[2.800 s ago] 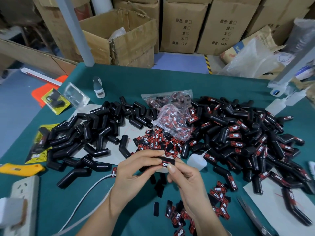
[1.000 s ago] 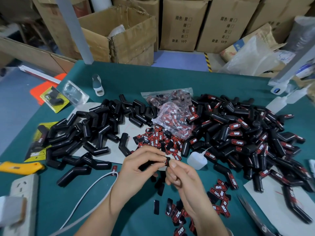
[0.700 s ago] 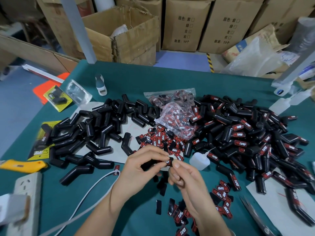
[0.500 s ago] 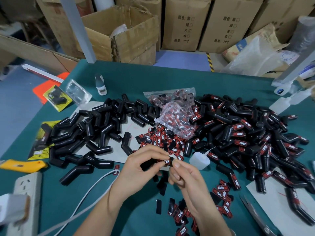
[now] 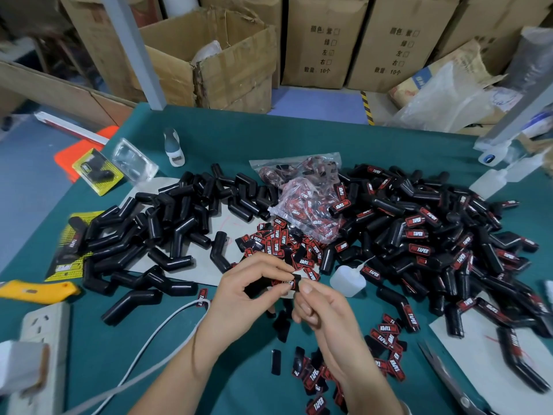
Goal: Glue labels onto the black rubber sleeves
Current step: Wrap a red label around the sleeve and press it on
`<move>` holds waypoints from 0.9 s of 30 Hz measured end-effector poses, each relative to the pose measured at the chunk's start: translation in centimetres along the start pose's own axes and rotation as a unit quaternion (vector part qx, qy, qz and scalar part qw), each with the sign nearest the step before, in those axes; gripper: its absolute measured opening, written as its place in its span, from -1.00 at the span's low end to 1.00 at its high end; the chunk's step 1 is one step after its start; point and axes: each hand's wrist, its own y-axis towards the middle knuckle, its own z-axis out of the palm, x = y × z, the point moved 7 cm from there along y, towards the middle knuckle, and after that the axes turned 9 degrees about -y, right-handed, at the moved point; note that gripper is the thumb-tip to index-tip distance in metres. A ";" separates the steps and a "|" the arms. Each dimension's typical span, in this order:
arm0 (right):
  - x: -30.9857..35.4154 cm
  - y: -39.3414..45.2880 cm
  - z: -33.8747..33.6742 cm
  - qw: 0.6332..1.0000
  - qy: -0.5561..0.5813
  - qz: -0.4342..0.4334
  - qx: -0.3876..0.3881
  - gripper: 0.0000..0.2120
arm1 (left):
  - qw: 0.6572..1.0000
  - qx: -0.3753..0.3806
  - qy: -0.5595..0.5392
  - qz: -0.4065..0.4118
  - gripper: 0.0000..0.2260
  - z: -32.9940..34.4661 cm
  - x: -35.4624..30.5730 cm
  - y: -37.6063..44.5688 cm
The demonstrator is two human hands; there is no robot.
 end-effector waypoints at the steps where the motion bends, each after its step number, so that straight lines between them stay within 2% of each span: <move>1: 0.0 0.0 0.0 1.000 0.001 0.002 -0.002 -0.57 | 1.000 0.003 -0.003 -0.002 -0.93 0.0 0.0 0.0; 8: -0.5 0.0 -0.1 1.000 0.003 -0.003 0.008 -0.58 | 1.000 0.022 0.009 0.000 -0.88 -0.2 0.1 0.1; 11: -0.2 0.1 0.1 0.999 -0.029 -0.020 0.013 -0.78 | 0.999 0.032 -0.011 -0.033 -0.81 -0.2 0.5 -0.1; 17: -0.6 0.5 -0.4 0.998 -0.057 -0.035 -0.019 -0.57 | 0.998 0.058 0.009 -0.010 -0.77 0.0 0.0 -0.2; 22: -0.6 0.6 -0.6 0.998 -0.056 -0.038 -0.018 -0.57 | 0.994 0.037 -0.068 -0.074 -0.69 0.0 0.6 -0.4; 27: -0.5 0.5 -0.4 0.999 -0.021 -0.022 -0.014 -0.59 | 0.997 0.029 -0.036 -0.058 -0.57 0.3 0.4 -0.6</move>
